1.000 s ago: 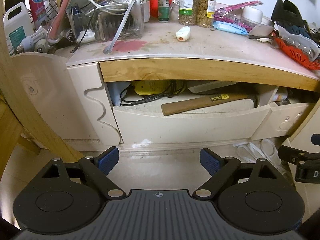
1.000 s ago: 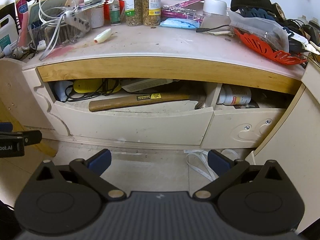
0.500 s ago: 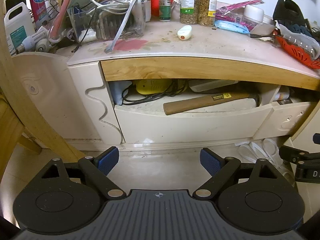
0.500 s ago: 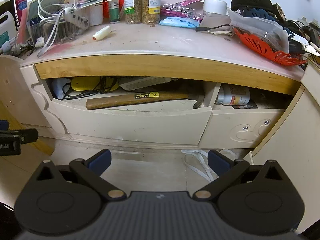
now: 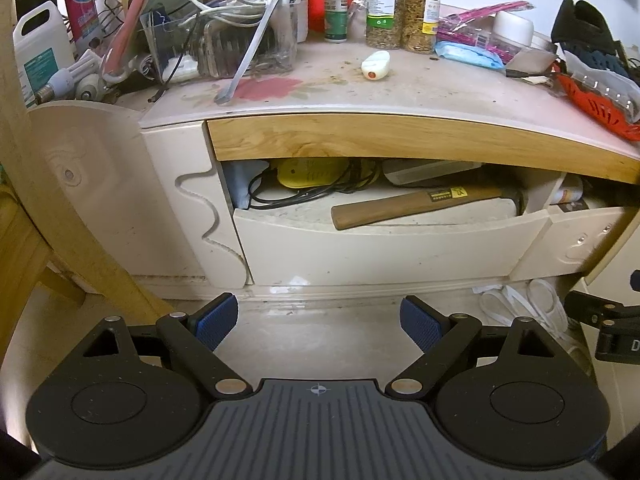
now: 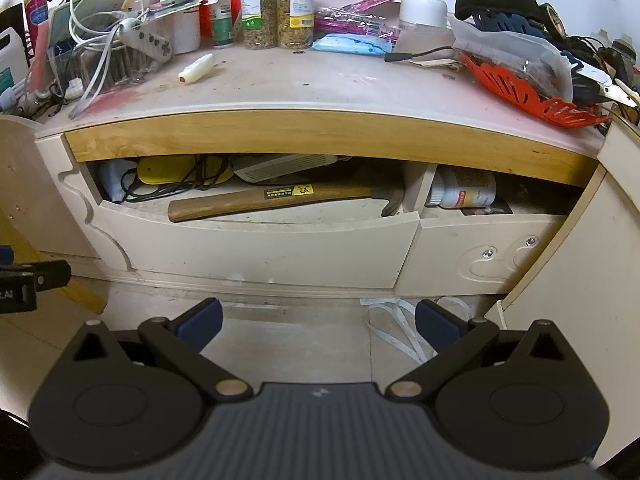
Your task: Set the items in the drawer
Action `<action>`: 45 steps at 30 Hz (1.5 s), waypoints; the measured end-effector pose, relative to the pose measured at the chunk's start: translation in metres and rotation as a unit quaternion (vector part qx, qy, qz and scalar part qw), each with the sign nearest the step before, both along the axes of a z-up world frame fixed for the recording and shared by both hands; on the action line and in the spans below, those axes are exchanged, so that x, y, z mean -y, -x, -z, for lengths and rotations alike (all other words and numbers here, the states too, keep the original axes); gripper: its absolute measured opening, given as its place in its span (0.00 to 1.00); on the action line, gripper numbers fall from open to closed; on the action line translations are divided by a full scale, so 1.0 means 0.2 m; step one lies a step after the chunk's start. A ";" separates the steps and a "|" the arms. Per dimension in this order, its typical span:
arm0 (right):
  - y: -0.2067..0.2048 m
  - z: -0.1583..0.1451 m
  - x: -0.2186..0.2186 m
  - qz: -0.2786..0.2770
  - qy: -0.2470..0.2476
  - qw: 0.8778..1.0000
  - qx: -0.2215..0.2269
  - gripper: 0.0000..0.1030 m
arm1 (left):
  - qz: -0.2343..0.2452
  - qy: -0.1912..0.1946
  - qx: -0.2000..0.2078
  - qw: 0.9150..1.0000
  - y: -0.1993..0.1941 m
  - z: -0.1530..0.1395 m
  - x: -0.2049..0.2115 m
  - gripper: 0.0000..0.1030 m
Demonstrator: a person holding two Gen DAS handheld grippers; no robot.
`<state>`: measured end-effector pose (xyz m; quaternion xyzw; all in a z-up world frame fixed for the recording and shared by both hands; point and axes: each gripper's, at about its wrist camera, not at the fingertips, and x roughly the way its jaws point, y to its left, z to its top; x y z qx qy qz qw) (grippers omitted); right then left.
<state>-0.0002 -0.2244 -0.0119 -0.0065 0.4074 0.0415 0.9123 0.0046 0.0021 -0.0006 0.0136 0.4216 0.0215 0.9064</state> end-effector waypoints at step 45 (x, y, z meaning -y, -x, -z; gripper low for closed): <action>-0.60 0.40 -0.01 -0.032 0.024 0.999 0.027 1.00 | 0.018 -0.029 0.021 0.999 -0.53 0.45 -0.07 0.87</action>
